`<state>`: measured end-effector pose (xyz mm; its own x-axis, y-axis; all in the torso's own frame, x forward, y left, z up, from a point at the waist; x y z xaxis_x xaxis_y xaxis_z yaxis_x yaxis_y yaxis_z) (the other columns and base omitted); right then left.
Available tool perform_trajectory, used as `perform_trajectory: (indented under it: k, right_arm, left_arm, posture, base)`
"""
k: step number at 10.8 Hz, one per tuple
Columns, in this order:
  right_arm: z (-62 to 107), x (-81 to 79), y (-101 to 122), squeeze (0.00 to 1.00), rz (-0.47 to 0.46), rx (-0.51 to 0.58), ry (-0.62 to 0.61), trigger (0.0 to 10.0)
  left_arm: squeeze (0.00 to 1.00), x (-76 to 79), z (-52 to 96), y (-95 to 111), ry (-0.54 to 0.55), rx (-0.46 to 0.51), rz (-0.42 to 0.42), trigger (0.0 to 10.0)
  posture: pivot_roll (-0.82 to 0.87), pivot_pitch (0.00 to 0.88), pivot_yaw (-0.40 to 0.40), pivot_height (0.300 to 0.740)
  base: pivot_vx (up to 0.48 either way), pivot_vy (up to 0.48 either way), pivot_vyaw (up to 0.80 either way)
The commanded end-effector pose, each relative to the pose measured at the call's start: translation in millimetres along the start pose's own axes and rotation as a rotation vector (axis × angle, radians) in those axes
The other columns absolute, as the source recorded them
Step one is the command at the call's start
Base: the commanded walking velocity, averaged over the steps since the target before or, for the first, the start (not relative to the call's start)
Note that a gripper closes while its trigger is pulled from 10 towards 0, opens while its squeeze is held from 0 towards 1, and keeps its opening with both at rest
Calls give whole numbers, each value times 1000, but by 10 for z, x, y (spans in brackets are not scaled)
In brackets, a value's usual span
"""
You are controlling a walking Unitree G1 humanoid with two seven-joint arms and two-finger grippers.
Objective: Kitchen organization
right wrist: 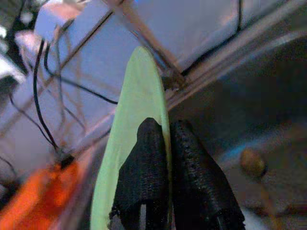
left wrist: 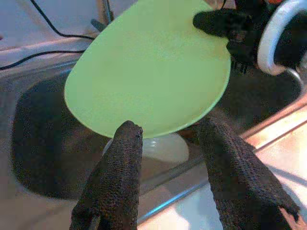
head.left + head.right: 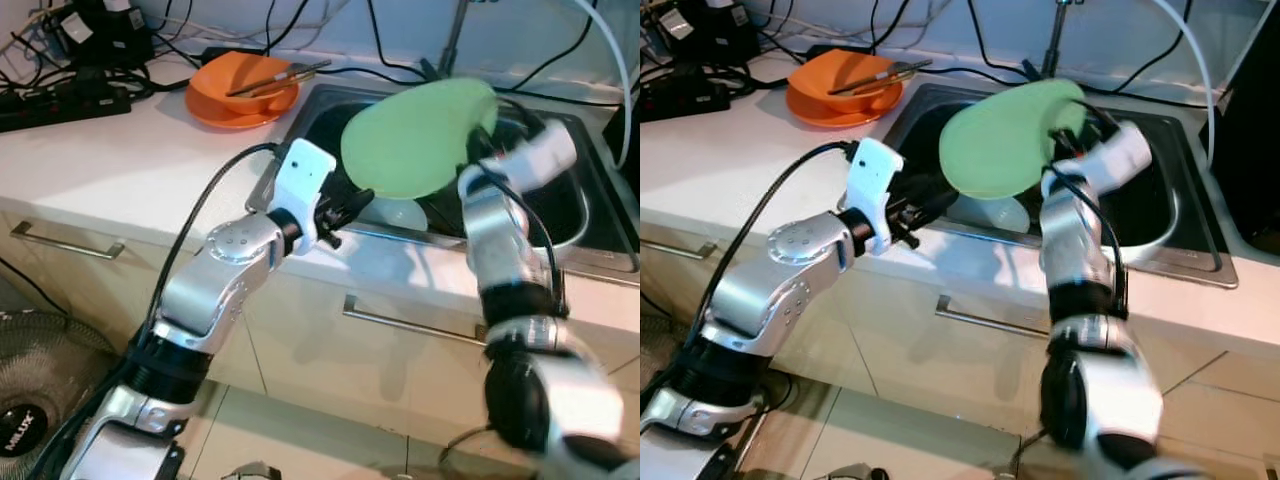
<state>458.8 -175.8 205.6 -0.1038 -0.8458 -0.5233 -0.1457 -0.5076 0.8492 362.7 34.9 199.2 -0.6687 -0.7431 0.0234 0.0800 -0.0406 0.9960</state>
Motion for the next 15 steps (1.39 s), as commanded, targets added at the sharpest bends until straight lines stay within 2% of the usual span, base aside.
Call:
perform_trajectory:
  k: [1,4,6,10,12,13,14,15]
  right_arm:
    - [-52,-179,73,0,114,31,60,10000]
    - [-116,-185,-39,0,286,-23,58,10000]
    - [-121,-193,-106,0,357,-51,59,10000]
    - [-94,-237,-252,0,372,-93,72,10000]
    - [-80,-246,-309,110,361,-112,76,10000]
    - [-65,-230,-362,451,357,-132,75,10000]
    - [-53,-216,-400,1000,365,-143,76,10000]
    - [-45,-196,-420,949,359,-149,71,10000]
  left_arm:
    - [0,67,24,1,-27,-6,-29,10000]
    - [0,91,86,-72,-28,-31,-33,10000]
    - [0,109,145,-138,-23,-56,-19,10000]
    - [0,198,240,-227,-29,-90,1,10000]
    - [0,222,262,-255,-31,-101,11,10000]
    - [0,230,276,-263,-30,-106,14,10000]
    - [0,234,285,-270,-30,-110,17,10000]
    - [0,242,292,-277,-32,-114,19,10000]
  posture:
    - [-35,16,-6,740]
    - [-17,32,-32,740]
    - [-4,53,-45,740]
    - [8,94,-55,740]
    - [12,103,-55,740]
    - [13,105,-53,740]
    - [13,108,-50,740]
    - [14,109,-48,740]
  base:
    - [0,0,0]
    - [0,0,0]
    - [0,0,0]
    - [0,0,0]
    - [0,0,0]
    - [0,0,0]
    - [0,0,0]
    - [0,0,0]
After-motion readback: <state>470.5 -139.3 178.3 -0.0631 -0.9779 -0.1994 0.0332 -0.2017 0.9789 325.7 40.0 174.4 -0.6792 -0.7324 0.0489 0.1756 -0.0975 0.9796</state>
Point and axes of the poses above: a point about 5 cm out from each wrist's last joint towards the gripper, its own z axis pointing back from the gripper into the wrist, its own y axis along the axis of the wrist's last joint, x = y × z, the point moved 6 cm from there along -z, pointing out of the wrist towards the gripper, and after that the axes turned 8 degrees about z, right-handed, at the moved point
